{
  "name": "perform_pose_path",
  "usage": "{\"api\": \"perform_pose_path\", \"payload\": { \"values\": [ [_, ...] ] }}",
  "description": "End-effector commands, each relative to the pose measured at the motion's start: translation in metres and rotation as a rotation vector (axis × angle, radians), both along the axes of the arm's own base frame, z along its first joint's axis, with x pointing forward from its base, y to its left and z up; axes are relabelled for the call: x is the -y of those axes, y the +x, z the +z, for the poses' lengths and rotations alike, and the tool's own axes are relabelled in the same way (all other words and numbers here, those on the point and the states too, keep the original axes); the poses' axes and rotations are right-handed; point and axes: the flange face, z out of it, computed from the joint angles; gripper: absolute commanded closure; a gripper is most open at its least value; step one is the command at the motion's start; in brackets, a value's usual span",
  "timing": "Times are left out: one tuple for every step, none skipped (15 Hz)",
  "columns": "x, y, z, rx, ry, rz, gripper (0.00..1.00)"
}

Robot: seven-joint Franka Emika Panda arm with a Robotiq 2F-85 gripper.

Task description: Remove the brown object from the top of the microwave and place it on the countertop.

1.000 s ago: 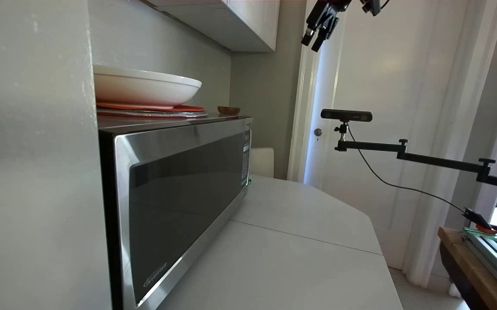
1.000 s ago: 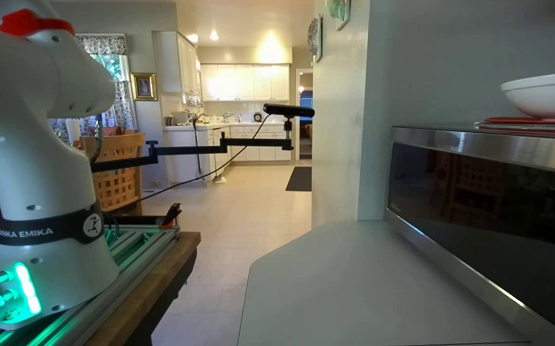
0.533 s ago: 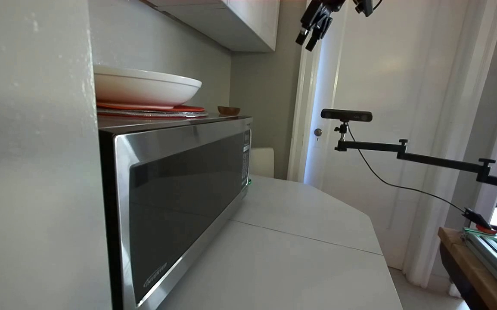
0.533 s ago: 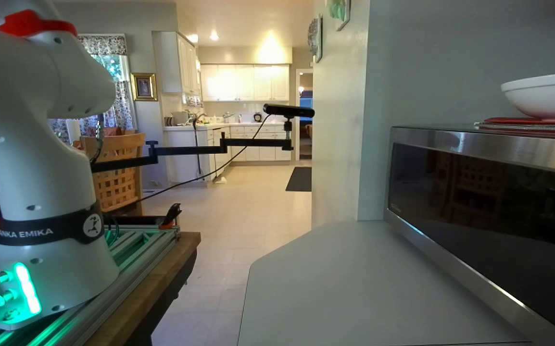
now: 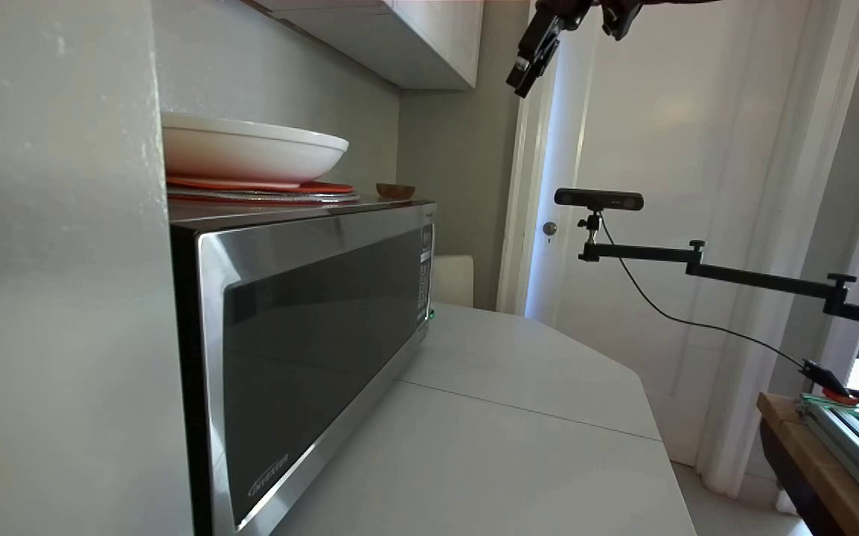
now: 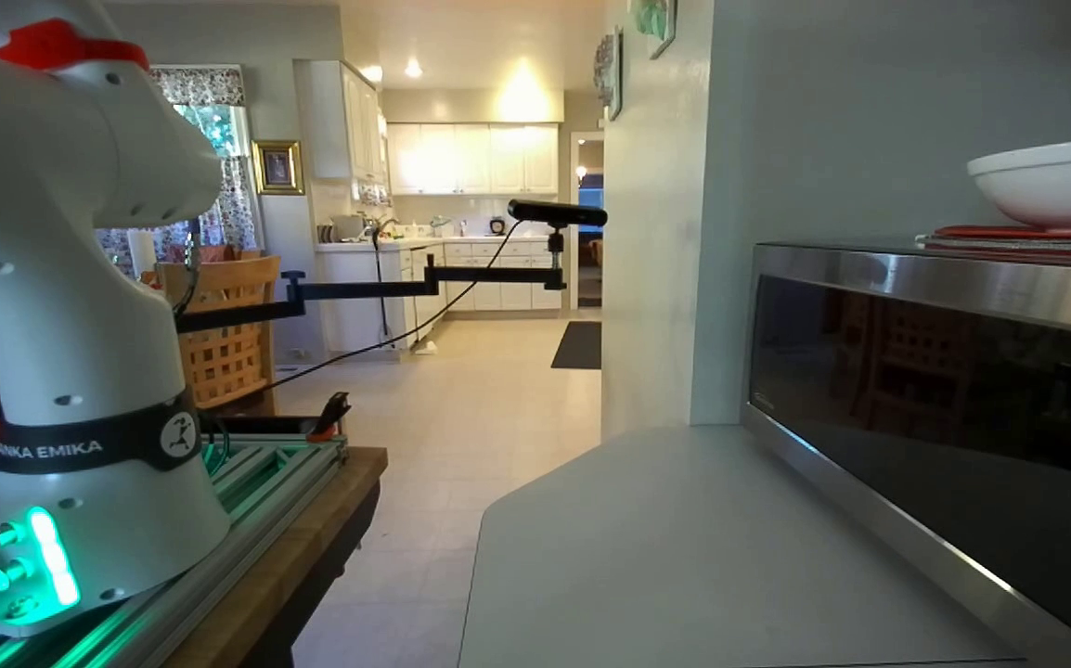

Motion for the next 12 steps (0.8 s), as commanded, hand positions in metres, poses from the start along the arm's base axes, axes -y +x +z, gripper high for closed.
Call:
{"api": "perform_pose_path", "payload": {
  "values": [
    [0.011,0.01,0.0,-0.015,0.004,0.076,0.0],
    [0.014,0.013,-0.001,-0.015,0.002,0.081,0.0],
    [0.017,0.018,-0.001,-0.012,0.002,0.083,0.0],
    [0.019,0.022,-0.001,-0.006,0.008,0.077,0.0],
    [0.021,0.028,-0.001,0.004,0.027,0.068,0.0],
    [0.022,0.035,-0.001,0.009,0.044,0.063,0.0],
    [0.021,0.042,-0.003,0.011,0.06,0.062,0.0],
    [0.021,0.048,-0.004,0.011,0.074,0.061,0.0],
    [0.02,0.056,-0.007,0.005,0.089,0.062,0.0],
    [0.019,0.062,-0.01,-0.008,0.102,0.058,0.0],
    [0.019,0.067,-0.013,-0.029,0.109,0.054,0.0],
    [0.019,0.072,-0.019,-0.048,0.109,0.059,0.0]
  ]
}}
